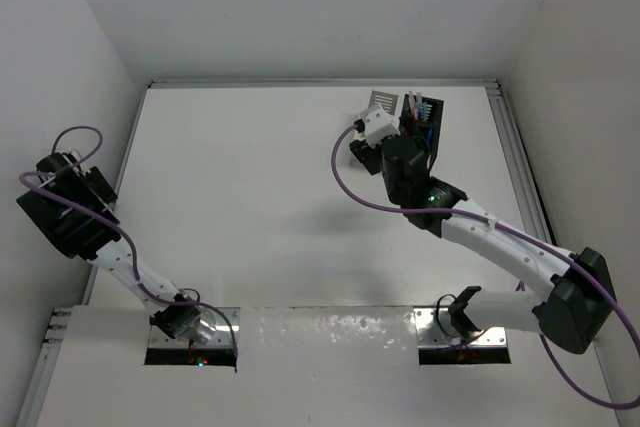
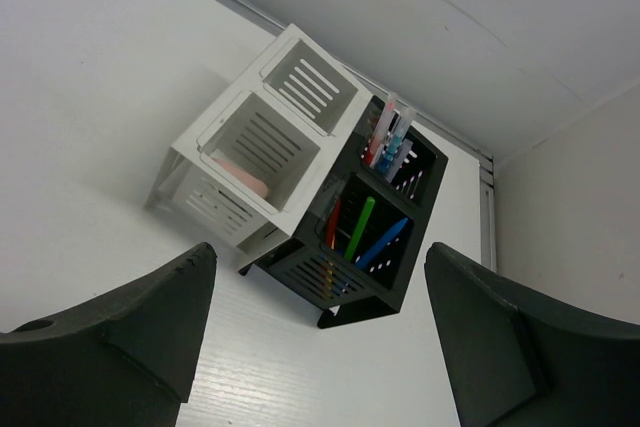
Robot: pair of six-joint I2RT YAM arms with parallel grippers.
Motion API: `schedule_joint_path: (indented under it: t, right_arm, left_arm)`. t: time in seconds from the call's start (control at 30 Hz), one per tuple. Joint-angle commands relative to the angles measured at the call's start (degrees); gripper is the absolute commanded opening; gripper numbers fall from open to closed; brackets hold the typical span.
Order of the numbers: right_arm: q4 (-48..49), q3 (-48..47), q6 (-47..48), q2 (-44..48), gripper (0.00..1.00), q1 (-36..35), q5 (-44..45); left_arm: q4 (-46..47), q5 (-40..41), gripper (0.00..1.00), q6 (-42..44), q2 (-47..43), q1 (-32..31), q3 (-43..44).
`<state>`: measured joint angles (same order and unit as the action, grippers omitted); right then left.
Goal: Sort the stationery into containers
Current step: Pick up the pen from the corner of the board.
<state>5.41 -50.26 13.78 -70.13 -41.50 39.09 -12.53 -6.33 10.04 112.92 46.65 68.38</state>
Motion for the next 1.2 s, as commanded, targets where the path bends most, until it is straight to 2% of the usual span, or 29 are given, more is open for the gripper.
schedule_joint_path:
  t: [0.0, 0.1, 0.17, 0.37, 0.63, 1.17]
  right_arm:
    - [0.5, -0.4, 0.5, 1.2, 0.83, -0.6, 1.4]
    - [0.5, -0.4, 0.6, 1.2, 0.83, -0.6, 1.4]
    - [0.5, -0.4, 0.8, 1.2, 0.83, -0.6, 1.4]
    - [1.0, -0.4, 1.0, 1.3, 0.83, -0.6, 1.6]
    - [1.1, 0.0, 1.2, 2.0, 0.83, -0.7, 1.7]
    - [1.2, -3.1, -1.5, 1.6, 0.83, -3.9, -1.5]
  left_arm:
    - [-1.3, -1.3, 0.52, -0.1, 1.2, -1.8, 1.1]
    - [-1.1, -1.4, 0.51, -0.2, 0.6, -2.0, 0.5]
    - [-1.3, -1.3, 0.46, -0.3, 0.5, -2.0, 0.5]
    - [-2.4, -2.0, 0.29, -0.8, 0.5, -2.1, 1.1]
    - [-3.5, -3.8, 0.0, -0.4, -0.4, -2.1, 3.2]
    - [-2.9, -10.1, 0.0, 3.8, -11.2, -5.9, 5.2]
